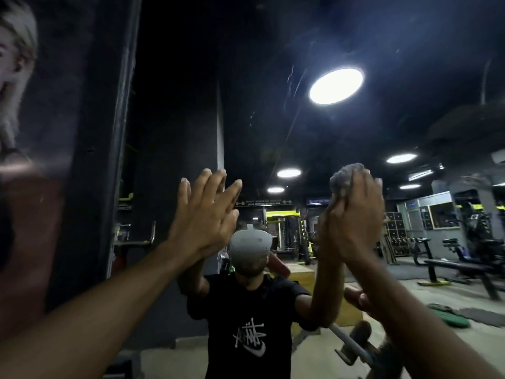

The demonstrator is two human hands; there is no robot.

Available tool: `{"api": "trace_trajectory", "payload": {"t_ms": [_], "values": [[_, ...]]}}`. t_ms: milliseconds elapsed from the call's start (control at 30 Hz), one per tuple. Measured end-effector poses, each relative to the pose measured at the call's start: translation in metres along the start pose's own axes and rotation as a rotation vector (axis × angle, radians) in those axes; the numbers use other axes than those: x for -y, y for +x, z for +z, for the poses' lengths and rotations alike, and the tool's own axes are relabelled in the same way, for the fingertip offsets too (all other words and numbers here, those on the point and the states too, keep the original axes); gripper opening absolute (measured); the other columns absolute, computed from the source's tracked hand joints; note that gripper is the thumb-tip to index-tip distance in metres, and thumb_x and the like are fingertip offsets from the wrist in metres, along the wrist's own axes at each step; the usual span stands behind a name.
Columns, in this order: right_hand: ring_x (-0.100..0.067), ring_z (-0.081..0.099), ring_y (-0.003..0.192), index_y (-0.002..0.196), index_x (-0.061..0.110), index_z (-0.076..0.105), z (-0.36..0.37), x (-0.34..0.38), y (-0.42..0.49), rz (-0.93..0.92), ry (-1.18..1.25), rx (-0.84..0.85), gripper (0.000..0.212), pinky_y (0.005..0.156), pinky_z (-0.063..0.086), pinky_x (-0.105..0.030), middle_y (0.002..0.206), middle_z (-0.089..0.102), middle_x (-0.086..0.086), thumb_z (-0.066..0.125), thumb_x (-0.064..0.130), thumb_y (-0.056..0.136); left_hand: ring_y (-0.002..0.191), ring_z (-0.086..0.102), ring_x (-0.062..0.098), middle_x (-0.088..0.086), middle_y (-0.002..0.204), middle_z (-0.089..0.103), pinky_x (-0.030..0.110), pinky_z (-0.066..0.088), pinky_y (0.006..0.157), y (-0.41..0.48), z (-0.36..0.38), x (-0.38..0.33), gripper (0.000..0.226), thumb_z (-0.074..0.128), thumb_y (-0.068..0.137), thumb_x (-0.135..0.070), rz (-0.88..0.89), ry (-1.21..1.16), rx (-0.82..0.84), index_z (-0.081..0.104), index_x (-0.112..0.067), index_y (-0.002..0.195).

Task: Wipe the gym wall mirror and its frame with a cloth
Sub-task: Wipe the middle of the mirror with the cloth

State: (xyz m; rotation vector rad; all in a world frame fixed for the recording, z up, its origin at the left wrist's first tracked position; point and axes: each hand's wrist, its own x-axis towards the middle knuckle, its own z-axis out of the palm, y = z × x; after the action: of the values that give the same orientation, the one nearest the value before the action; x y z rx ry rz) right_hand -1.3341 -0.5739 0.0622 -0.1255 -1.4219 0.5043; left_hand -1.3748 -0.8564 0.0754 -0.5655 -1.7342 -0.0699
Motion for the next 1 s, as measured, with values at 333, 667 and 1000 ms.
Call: {"api": "trace_trajectory", "payload": {"t_ms": [333, 667, 1000], "values": [[-0.029, 0.010, 0.157, 0.158, 0.017, 0.033, -0.011, -0.037, 0.020, -0.304, -0.042, 0.064, 0.055, 0.126, 0.016, -0.050, 0.165, 0.030, -0.008, 0.040, 0.030, 0.105, 0.157, 0.000, 0.022, 0.001, 0.169, 0.009, 0.068, 0.000, 0.121, 0.039, 0.007, -0.037, 0.066, 0.021, 0.096, -0.060, 0.039, 0.034, 0.036, 0.020, -0.035, 0.157], [-0.029, 0.019, 0.155, 0.159, 0.018, 0.031, 0.003, -0.034, 0.072, -0.713, -0.116, 0.110, 0.058, 0.121, 0.028, -0.053, 0.165, 0.031, -0.005, 0.050, 0.021, 0.103, 0.157, -0.008, 0.022, -0.001, 0.170, -0.001, 0.071, 0.000, 0.119, 0.101, 0.008, -0.063, 0.073, 0.019, 0.091, -0.058, -0.030, 0.035, -0.011, 0.006, -0.031, 0.157], [-0.028, 0.030, 0.151, 0.149, 0.019, 0.046, 0.023, 0.037, 0.113, -0.692, -0.009, 0.071, 0.050, 0.114, 0.035, -0.046, 0.158, 0.041, -0.003, 0.055, 0.013, 0.100, 0.157, -0.003, 0.022, -0.001, 0.170, 0.003, 0.071, 0.000, 0.119, 0.100, 0.015, -0.060, 0.073, 0.021, 0.092, -0.060, -0.009, 0.074, -0.062, 0.012, -0.029, 0.157]]}}
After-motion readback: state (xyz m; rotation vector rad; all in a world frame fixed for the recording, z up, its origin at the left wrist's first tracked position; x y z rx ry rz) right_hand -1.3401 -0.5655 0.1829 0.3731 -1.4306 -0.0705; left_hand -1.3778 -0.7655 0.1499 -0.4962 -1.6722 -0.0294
